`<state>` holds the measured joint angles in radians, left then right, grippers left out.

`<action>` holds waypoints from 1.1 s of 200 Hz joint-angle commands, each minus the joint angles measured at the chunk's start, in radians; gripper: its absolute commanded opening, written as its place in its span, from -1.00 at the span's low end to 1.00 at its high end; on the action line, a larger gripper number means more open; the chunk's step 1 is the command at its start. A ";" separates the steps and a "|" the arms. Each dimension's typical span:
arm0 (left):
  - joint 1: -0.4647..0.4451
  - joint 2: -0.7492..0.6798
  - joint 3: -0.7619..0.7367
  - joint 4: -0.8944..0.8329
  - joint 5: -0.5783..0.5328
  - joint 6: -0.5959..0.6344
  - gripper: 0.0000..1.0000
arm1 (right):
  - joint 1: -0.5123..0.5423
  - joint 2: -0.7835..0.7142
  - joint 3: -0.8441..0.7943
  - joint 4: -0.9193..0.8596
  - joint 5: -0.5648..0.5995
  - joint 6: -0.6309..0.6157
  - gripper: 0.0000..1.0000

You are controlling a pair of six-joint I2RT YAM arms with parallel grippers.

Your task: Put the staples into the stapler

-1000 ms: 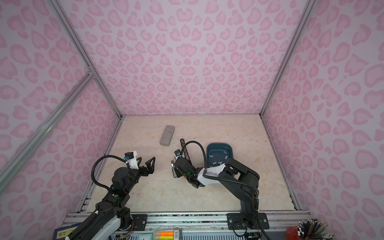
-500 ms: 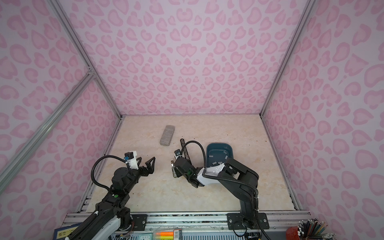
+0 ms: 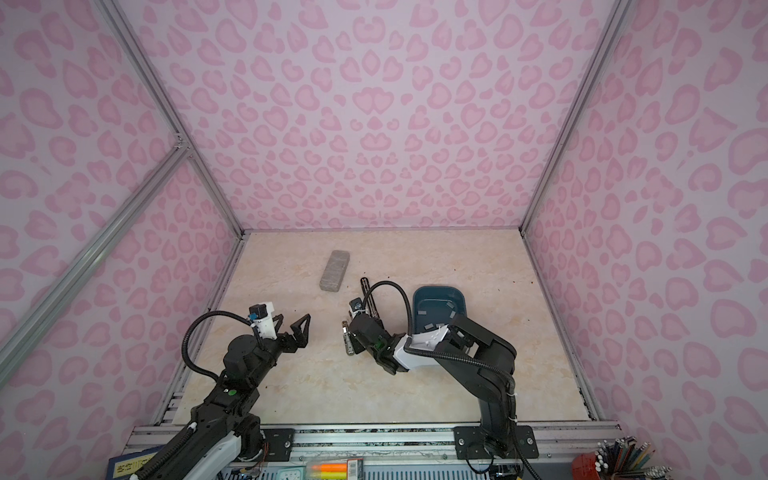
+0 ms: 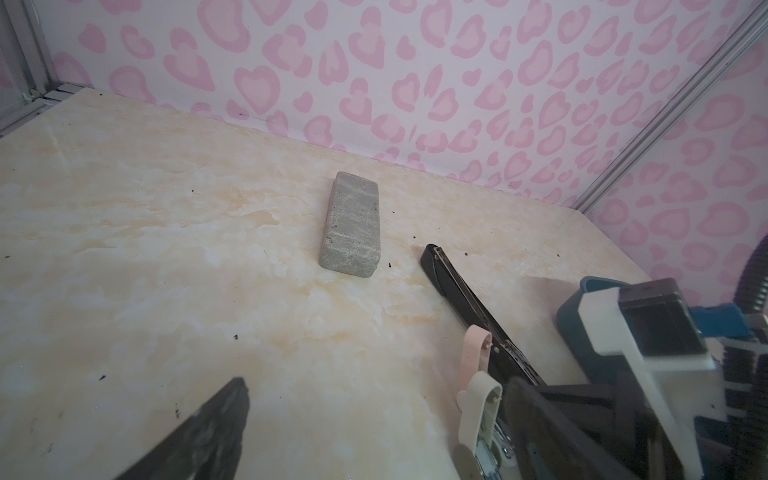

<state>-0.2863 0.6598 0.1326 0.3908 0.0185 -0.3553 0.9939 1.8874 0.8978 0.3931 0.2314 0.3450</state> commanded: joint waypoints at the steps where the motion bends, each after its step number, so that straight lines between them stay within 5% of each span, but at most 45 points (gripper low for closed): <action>1: 0.003 -0.004 -0.004 0.041 0.000 -0.002 0.94 | 0.000 0.014 0.007 0.001 -0.002 0.004 -0.82; 220: 0.003 -0.011 -0.005 0.040 0.000 -0.002 0.94 | 0.008 0.014 0.017 -0.018 0.043 0.031 -0.85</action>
<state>-0.2859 0.6510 0.1287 0.3908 0.0185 -0.3553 1.0050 1.8862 0.9108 0.3828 0.2550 0.3641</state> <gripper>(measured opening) 0.971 0.096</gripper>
